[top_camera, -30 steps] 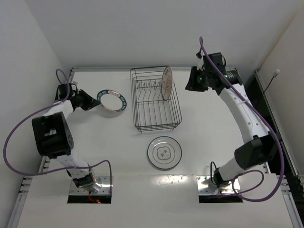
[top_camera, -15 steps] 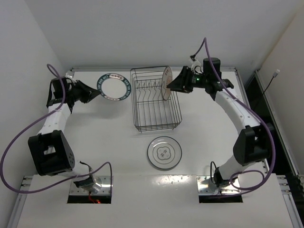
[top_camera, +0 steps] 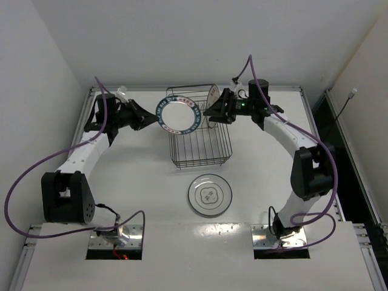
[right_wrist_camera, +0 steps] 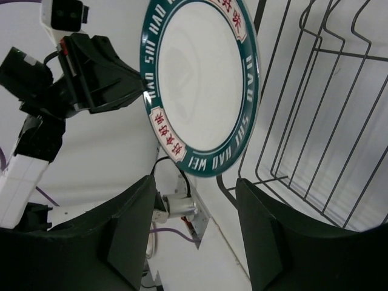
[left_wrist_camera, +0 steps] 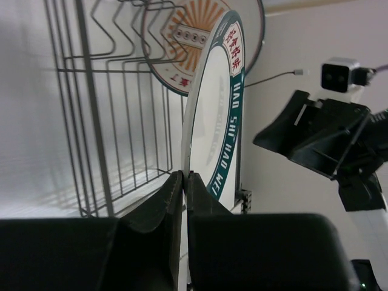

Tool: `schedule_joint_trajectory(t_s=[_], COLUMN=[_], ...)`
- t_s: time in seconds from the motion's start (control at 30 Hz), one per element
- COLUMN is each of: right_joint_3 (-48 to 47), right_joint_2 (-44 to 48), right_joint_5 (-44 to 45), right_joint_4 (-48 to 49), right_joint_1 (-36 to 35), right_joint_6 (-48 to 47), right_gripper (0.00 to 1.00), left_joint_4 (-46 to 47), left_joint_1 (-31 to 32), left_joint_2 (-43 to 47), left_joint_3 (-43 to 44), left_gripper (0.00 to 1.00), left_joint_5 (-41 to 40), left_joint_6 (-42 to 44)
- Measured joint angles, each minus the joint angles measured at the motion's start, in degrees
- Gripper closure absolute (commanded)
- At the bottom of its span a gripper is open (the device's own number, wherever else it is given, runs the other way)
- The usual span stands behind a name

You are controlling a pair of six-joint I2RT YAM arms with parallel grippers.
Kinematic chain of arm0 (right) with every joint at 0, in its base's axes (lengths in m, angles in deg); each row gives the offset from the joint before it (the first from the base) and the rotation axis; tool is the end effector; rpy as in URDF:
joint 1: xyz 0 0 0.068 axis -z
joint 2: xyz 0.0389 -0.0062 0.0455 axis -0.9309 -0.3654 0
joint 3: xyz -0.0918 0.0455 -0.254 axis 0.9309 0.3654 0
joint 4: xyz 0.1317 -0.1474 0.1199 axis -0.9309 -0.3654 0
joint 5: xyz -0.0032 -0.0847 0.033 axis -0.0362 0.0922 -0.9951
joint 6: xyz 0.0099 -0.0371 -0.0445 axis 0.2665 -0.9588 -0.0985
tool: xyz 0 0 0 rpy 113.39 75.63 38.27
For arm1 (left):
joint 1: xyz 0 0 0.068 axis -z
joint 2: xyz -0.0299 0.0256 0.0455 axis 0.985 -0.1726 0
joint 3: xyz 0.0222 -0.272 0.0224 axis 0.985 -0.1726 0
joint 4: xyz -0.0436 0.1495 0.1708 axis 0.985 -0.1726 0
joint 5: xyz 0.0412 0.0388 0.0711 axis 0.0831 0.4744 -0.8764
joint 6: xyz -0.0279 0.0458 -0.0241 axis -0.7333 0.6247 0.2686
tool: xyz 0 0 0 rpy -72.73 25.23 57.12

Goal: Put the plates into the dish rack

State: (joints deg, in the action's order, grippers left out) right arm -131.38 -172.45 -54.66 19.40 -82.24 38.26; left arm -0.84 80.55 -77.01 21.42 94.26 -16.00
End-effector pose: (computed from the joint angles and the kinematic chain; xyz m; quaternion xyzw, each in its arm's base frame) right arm 0.3529 0.1188 0.2970 0.0531 0.8053 0.5533 0.2061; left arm 0.2974 -0.0289 0.3072 -0.2213 0.7959 -0.4758 0.3020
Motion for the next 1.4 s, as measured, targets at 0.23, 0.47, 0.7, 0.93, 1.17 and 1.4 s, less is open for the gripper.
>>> schedule_joint_trajectory(t_s=[0.23,0.47,0.7,0.93,1.17,1.4], right_joint_3=[1.0,2.0,2.1,2.2,3.1,3.3], right_joint_2=[-1.8,-3.5,-3.7,-3.7,-3.7,-3.7], right_joint_5=[0.6,3.2,4.7,4.5,3.7,3.1], right_joint_4=[0.4,0.3,0.4,0.4,0.3,0.2], right_joint_1=[-0.5,0.3,0.4,0.4,0.3,-0.1], right_joint_6=[0.0,-0.3,0.0,0.0,-0.1,-0.5], right_gripper=[0.48,1.0,0.93,0.85,0.82,0.8], left_joint_4=[2.1,4.1,4.4,4.3,3.0,1.3], left_joint_1=[5.5,7.1,7.7,7.9,8.1,8.2], left_joint_2=[1.4,2.7,3.2,3.2,3.2,3.2], left_joint_3=[0.0,-1.2,-1.8,-1.8,-1.6,0.6], left_gripper=[1.0,1.0,1.0,1.0,1.0,1.0], left_joint_5=[-1.5,-4.2,-5.0,-5.2,-5.4,-5.3], left_joint_6=[-2.6,-4.4,-4.5,-4.6,-4.5,-3.5])
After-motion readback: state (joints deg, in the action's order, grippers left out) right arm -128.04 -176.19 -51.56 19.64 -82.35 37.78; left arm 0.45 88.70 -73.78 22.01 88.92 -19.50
